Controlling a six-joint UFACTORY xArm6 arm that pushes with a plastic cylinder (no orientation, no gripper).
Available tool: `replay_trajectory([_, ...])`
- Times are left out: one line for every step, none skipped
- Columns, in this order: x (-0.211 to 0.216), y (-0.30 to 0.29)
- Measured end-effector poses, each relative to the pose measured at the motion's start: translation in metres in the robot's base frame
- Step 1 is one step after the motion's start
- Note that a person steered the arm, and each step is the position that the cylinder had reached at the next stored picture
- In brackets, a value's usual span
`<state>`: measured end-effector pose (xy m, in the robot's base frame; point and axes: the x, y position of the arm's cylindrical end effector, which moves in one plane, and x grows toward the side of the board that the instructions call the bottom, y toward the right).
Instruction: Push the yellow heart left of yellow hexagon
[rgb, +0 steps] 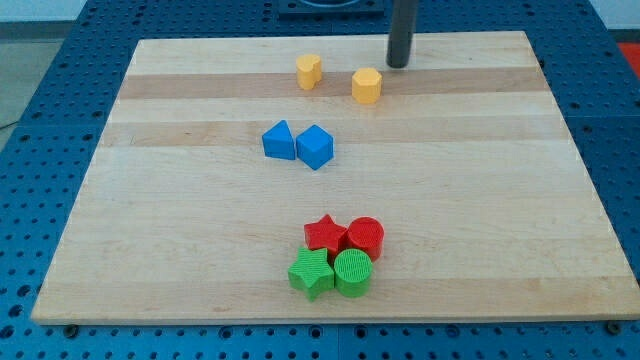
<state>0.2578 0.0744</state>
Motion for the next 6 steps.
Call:
replay_trajectory([0.08,-0.026])
replay_trajectory([0.114,-0.021])
replay_trajectory([0.086,-0.014])
replay_trajectory([0.02,-0.009])
replay_trajectory([-0.027,-0.039])
replay_trajectory([-0.015,-0.085])
